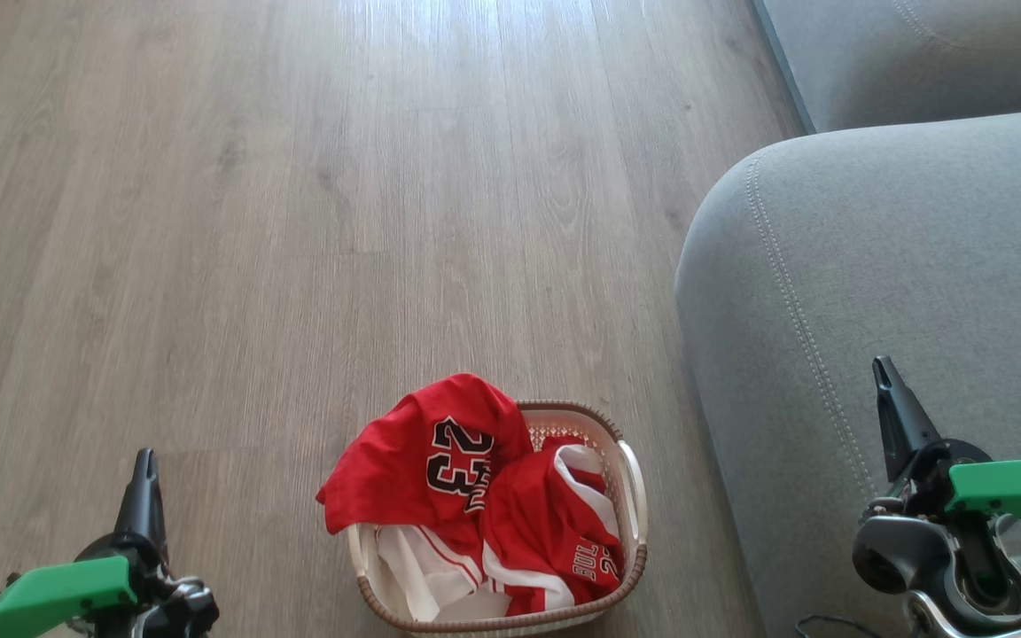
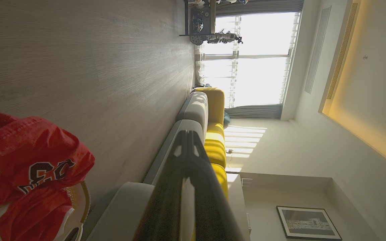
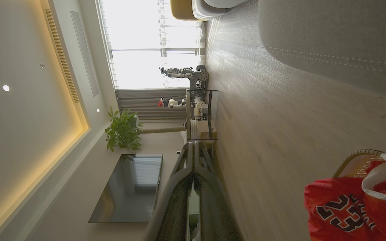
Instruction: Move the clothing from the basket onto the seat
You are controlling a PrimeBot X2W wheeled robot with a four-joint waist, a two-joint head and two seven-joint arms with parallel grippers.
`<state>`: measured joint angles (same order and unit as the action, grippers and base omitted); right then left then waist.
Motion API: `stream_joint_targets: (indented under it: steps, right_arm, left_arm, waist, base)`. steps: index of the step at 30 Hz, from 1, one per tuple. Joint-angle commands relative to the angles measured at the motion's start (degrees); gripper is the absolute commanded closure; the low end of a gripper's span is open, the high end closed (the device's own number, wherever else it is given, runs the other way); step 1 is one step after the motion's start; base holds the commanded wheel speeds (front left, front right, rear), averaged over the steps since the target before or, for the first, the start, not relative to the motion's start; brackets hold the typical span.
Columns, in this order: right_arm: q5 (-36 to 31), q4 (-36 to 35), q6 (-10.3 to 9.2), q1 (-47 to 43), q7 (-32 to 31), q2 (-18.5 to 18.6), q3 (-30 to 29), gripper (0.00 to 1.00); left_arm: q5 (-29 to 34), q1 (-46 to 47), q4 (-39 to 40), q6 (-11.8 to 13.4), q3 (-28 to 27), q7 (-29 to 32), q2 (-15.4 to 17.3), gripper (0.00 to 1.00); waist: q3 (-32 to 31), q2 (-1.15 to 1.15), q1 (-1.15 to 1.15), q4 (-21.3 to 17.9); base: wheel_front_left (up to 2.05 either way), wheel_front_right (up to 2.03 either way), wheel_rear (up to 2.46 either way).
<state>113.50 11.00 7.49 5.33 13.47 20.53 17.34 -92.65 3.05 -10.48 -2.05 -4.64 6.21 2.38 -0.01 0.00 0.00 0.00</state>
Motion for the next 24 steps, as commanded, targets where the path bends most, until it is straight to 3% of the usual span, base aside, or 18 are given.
stream_joint_targets:
  steps: [1, 24]
  right_arm:
    - [0.12, -2.12, 0.00, 2.43, 0.39, 1.62, 0.70, 1.00]
    - [0.12, -2.12, 0.00, 2.43, 0.39, 1.62, 0.70, 1.00]
  left_arm:
    - [0.48, 2.70, 1.97, -0.43, -1.96, 0.19, 0.50, 1.00]
    - [0.48, 2.70, 1.97, -0.43, -1.96, 0.19, 0.50, 1.00]
  waist:
    - [0.00, 0.00, 0.00, 0.00]
    - [0.00, 0.00, 0.00, 0.00]
  base:
    - [0.00, 0.00, 0.00]
    - [0.00, 0.00, 0.00]
